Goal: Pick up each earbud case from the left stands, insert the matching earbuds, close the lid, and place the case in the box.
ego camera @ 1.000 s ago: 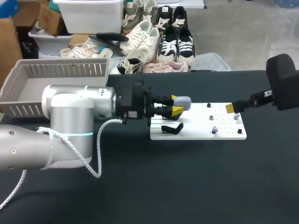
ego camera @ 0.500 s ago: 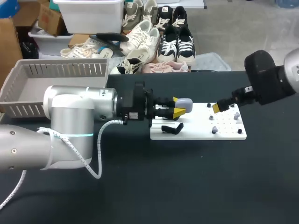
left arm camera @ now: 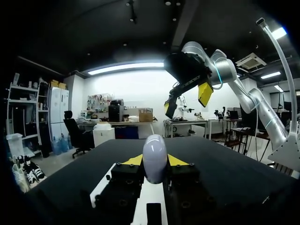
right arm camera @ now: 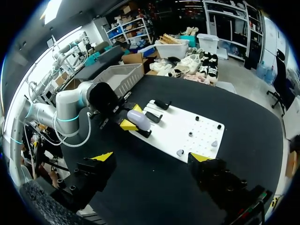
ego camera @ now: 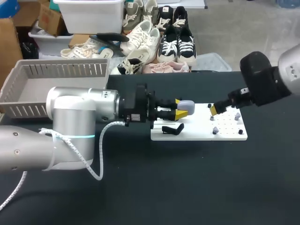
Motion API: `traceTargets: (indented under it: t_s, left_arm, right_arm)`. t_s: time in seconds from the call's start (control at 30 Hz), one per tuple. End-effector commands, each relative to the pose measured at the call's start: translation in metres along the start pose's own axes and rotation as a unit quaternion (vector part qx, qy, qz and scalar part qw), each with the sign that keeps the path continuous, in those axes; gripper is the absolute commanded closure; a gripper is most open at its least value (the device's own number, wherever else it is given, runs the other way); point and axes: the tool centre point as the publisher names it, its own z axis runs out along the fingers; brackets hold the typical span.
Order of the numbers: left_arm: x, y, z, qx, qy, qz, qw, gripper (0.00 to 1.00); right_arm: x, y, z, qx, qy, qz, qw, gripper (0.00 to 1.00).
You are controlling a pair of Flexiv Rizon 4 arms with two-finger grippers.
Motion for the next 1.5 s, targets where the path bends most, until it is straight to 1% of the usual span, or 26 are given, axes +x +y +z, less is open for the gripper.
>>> traceTargets:
  t_s: [0.03,0.4,0.6,0.93,1.23,1.5]
  left_arm:
    - [0.003,0.003,0.001,0.004,0.002,-0.004,1.0,1.0]
    - [0.005,0.003,0.002,0.006,0.012,-0.01,1.0,1.0]
    - [0.006,0.003,0.002,0.004,0.016,-0.008,1.0,1.0]
    - [0.006,0.003,0.002,0.004,0.016,-0.008,1.0,1.0]
    - [0.006,0.003,0.002,0.004,0.016,-0.008,1.0,1.0]
    - [0.006,0.003,0.002,0.004,0.016,-0.008,1.0,1.0]
  right_arm:
    - [0.001,0.002,0.0,0.004,0.001,0.002,1.0,0.0]
    - [0.006,0.0,0.001,0.004,0.007,0.008,1.0,0.0]
    - [0.005,0.001,0.006,0.002,0.01,0.009,1.0,0.0]
    - [-0.006,0.004,0.023,0.0,0.026,-0.003,1.0,0.0]
    - [-0.018,0.002,0.042,0.022,0.043,-0.008,0.999,0.0]
    - [-0.021,0.0,0.059,0.031,0.057,-0.006,0.998,0.0]
